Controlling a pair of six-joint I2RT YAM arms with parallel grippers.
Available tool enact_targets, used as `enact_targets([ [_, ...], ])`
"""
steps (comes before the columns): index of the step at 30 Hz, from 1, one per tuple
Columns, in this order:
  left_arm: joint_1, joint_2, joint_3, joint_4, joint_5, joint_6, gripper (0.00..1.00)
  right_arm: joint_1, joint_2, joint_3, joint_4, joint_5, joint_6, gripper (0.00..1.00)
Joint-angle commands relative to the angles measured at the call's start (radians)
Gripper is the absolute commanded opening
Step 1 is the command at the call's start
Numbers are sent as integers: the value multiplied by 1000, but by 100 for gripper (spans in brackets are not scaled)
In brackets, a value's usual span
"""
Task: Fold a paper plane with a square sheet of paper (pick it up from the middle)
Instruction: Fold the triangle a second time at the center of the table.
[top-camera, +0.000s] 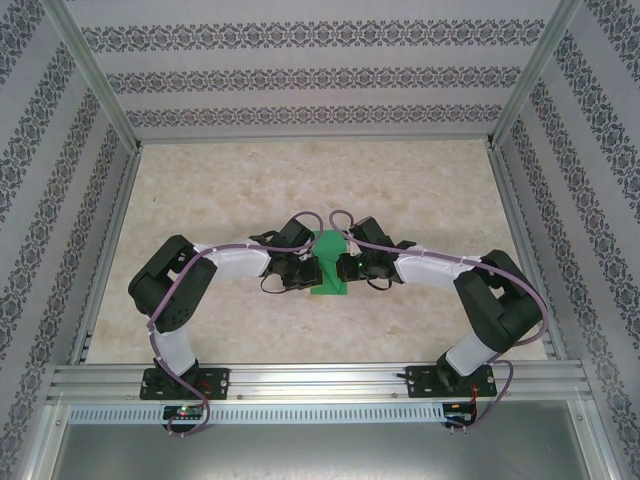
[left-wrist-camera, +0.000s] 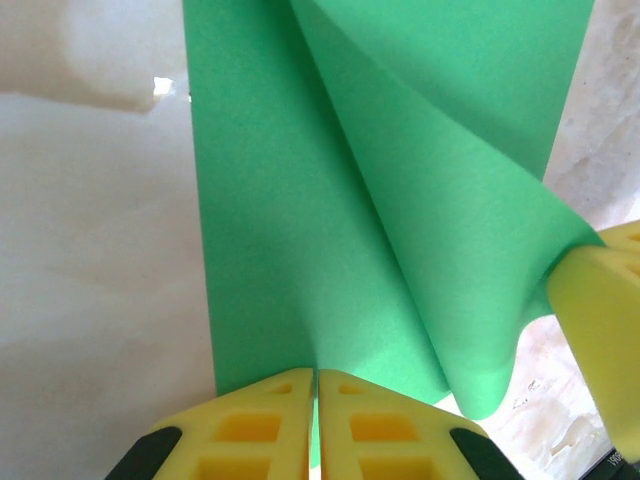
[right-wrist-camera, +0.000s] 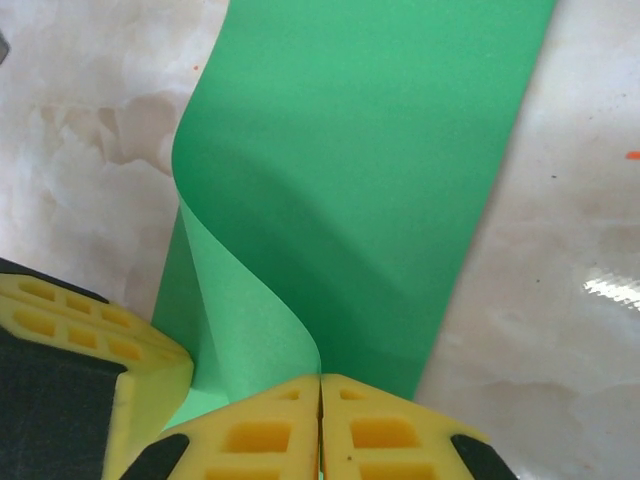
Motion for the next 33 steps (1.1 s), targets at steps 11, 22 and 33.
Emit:
enact_targets([
  [11,-14,22,27,-34,-12,30,11,-44,95,118,-88,-77,-148,9],
  [22,-14,31,36,-44,-9,36,11,-69,121,148,-102,-84,-175,11],
  [33,-14,32,42,-52,-10,41,11,-77,148,177,-124,-80,-198,11],
])
